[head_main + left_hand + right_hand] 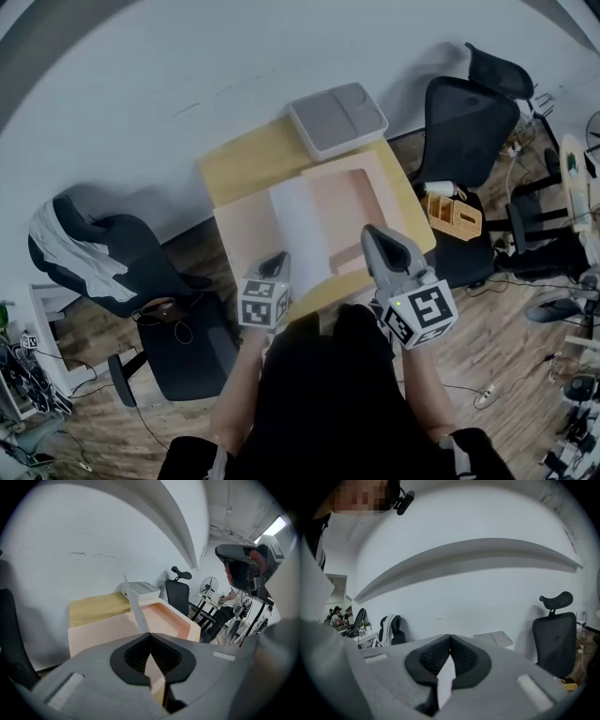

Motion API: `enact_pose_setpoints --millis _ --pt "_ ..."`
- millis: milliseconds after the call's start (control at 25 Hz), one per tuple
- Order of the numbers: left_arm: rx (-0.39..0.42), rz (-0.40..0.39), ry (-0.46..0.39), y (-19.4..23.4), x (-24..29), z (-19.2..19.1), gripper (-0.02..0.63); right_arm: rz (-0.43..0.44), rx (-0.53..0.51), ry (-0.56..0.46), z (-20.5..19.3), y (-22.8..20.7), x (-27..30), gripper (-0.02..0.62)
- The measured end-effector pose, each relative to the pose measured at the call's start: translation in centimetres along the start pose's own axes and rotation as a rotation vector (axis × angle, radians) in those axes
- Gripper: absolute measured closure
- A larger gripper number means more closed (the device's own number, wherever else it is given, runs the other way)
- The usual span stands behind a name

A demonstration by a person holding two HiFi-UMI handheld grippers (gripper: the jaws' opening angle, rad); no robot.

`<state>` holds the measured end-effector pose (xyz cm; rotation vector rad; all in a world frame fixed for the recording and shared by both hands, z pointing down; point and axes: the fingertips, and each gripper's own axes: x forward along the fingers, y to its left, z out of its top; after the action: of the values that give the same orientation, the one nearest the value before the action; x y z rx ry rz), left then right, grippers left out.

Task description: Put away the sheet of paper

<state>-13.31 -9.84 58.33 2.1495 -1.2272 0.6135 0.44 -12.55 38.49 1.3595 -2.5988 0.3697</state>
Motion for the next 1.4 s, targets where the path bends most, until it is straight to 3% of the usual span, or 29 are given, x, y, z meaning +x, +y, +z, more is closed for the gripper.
enact_pose_setpoints --millis 600,1400 --pt "-0.063 0.132 0.116 5.1 2.2 -4.2 0.597 -0.01 0.037 0.047 -1.7 -1.7 0.7 0.595" --pt "-0.226 0.301 0.131 9.8 4.5 -6.7 0.597 0.001 0.064 0.128 -4.4 -3.7 1.0 0.595"
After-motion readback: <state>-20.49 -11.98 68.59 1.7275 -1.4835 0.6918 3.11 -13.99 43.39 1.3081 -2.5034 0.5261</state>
